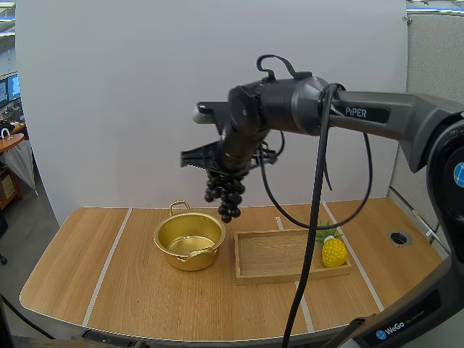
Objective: Open the pot, put the grape inside, and close it
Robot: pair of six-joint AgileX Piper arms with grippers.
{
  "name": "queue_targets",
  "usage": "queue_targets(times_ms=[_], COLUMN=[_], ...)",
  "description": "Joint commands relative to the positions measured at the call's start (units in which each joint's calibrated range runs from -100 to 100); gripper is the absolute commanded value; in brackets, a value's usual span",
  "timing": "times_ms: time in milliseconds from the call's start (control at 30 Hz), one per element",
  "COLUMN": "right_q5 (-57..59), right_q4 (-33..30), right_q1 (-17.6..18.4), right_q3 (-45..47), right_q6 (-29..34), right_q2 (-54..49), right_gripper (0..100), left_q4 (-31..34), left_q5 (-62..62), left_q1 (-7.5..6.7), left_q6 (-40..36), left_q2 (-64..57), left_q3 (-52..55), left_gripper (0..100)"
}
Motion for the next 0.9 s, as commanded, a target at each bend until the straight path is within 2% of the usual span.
queue_targets(times_ms=[0, 167, 867], right_q5=[2.03, 2.03, -6.79], right_q4=[-0.43, -0.43, -0.32], right_q1=[3.89, 5.63, 5.70], right_q3=[-4.82, -6.78, -6.78], right_q6=[-1.31, -2.07, -2.15], right_q2=[0.50, 5.44, 21.80], right_gripper=[0, 0, 0], left_q4=[0.18, 0.18, 0.18], left_q5=[-2.57, -2.57, -2.57], left_q1=[-0.10, -0.10, -0.10], left_q6=[-0.58, -0.58, -0.58], left_q2=[-0.30, -0.30, -0.30], left_q3=[-0.34, -0.34, -0.34], left_gripper=[0, 0, 0])
